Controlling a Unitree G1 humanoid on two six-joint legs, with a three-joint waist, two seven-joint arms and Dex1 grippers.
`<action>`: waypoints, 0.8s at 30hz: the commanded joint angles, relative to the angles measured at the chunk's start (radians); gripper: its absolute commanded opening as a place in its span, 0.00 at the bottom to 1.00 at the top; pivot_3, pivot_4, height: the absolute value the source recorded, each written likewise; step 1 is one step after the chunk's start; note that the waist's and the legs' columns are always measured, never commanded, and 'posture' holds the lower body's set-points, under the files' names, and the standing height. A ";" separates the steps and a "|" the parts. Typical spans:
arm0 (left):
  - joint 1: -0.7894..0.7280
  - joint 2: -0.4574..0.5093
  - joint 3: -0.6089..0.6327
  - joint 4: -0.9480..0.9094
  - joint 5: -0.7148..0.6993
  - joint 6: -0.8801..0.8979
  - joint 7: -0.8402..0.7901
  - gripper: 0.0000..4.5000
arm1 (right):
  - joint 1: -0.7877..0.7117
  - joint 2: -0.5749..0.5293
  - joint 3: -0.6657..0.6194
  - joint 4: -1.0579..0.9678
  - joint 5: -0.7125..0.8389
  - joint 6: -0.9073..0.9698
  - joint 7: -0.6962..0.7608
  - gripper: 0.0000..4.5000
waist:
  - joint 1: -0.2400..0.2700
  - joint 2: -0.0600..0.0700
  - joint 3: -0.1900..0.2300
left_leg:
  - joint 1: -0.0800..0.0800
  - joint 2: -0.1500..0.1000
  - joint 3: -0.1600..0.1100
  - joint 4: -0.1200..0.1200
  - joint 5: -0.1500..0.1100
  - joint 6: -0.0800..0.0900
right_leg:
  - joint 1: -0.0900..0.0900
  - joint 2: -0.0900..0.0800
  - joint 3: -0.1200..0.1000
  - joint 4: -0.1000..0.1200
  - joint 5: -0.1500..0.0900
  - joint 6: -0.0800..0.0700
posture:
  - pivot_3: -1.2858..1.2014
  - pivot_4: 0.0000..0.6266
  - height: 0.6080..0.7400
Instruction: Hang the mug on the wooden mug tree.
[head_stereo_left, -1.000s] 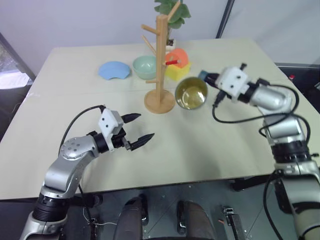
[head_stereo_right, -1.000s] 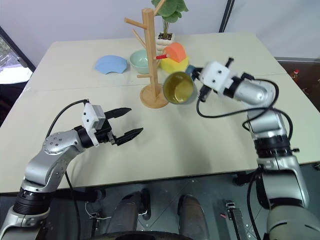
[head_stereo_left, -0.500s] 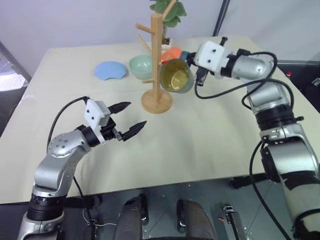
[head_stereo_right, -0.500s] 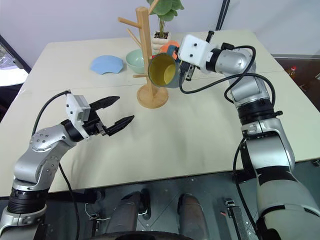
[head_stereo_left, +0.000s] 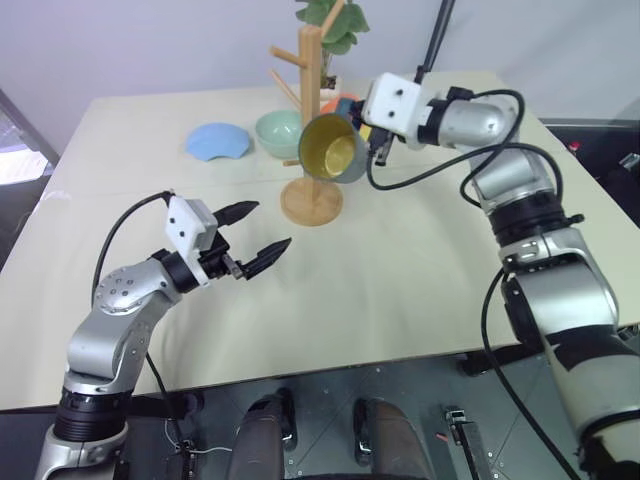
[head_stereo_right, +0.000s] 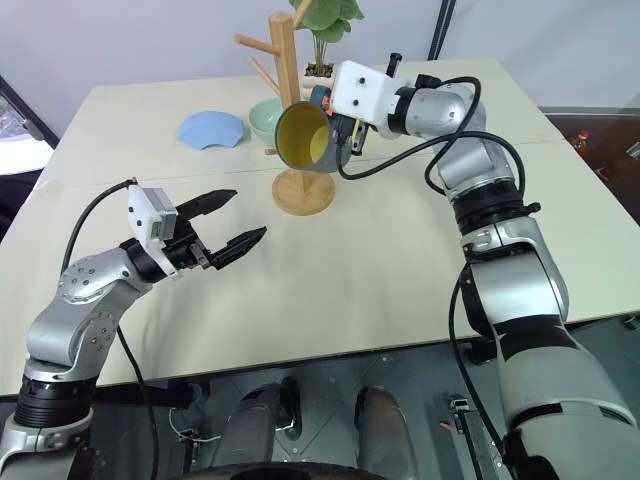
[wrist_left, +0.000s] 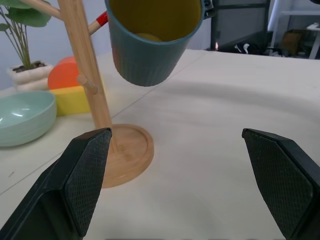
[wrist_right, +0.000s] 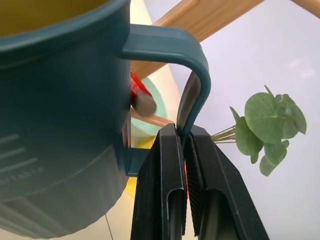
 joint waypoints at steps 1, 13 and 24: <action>-0.011 0.002 0.020 -0.038 -0.016 -0.011 0.003 1.00 | -0.066 0.011 -0.004 0.021 -0.019 -0.001 -0.025 0.02 | 0.002 0.000 0.000 | 0.000 0.000 0.000 0.000 0.000 0.000 | 0.000 0.000 0.000 0.000 0.000 0.000 | 0.52 0.24 1.00; -0.011 0.004 0.025 -0.052 -0.024 -0.004 0.016 1.00 | -0.086 0.036 -0.010 0.064 -0.024 -0.010 -0.052 0.43 | 0.001 0.000 0.000 | 0.000 0.000 0.000 0.000 0.000 0.000 | 0.000 0.000 0.000 0.000 0.000 0.000 | 0.52 0.24 1.00; -0.022 -0.007 0.041 -0.037 -0.039 0.012 0.051 1.00 | 0.005 -0.068 -0.142 -0.107 0.111 0.089 -0.016 0.66 | 0.006 0.000 0.000 | 0.000 0.000 0.000 0.000 0.000 0.000 | 0.000 0.000 0.000 0.000 0.000 0.000 | 0.52 0.24 1.00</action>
